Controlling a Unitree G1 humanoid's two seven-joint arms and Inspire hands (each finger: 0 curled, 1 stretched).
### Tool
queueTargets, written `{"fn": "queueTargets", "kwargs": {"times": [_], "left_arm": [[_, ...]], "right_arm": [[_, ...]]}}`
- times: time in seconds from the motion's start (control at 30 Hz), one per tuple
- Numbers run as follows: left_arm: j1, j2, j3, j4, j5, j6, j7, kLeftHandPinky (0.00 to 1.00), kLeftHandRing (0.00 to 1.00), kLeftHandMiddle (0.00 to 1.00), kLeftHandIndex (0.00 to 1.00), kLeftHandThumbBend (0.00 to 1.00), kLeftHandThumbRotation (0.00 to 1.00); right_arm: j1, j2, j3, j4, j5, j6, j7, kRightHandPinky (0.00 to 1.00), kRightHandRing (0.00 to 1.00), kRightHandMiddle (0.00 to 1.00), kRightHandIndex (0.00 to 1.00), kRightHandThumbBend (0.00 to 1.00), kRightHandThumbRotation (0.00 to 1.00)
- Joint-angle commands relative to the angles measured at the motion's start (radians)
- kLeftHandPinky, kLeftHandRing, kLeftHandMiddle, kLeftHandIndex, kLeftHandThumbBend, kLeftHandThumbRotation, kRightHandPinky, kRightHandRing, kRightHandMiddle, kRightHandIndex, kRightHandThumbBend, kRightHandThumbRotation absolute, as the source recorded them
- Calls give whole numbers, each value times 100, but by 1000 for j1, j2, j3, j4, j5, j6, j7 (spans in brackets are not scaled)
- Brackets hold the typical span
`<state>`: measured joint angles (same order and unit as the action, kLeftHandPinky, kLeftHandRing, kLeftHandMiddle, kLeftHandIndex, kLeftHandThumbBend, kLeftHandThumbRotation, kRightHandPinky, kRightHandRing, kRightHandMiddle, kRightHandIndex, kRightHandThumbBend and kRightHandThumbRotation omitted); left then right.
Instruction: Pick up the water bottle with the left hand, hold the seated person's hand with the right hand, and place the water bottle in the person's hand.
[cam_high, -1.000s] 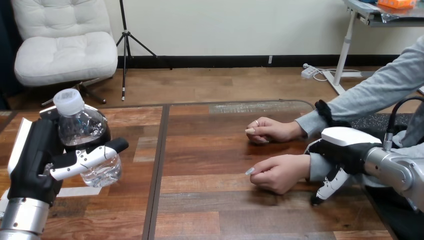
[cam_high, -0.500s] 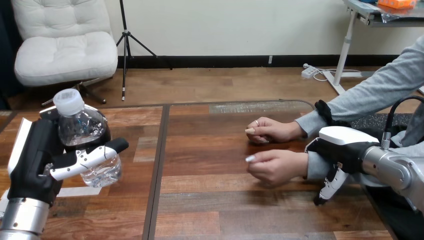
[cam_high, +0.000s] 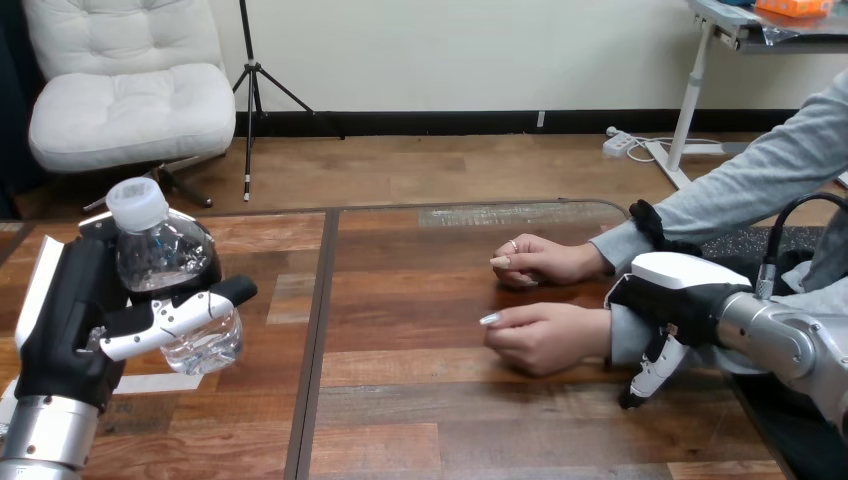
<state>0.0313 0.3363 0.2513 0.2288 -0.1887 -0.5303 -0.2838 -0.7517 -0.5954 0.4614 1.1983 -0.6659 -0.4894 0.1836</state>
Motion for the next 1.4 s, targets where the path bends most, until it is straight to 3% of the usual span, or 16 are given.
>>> {"fn": "queueTargets", "kwargs": {"times": [0.0,0.47,1.37], "left_arm": [[-46,2,16,-62,-11,-16,11,26,33,37,40,66,0],[-43,2,15,-69,-11,-3,17,26,33,38,40,66,0],[-45,2,14,-62,-7,-14,19,26,33,38,40,66,0]], "right_arm": [[-44,25,-17,-12,25,-10,-13,35,39,45,47,89,0],[-38,21,-32,-19,44,-18,-27,28,33,41,43,84,0],[-39,8,-37,-11,70,-56,-47,28,33,39,41,76,0]]}}
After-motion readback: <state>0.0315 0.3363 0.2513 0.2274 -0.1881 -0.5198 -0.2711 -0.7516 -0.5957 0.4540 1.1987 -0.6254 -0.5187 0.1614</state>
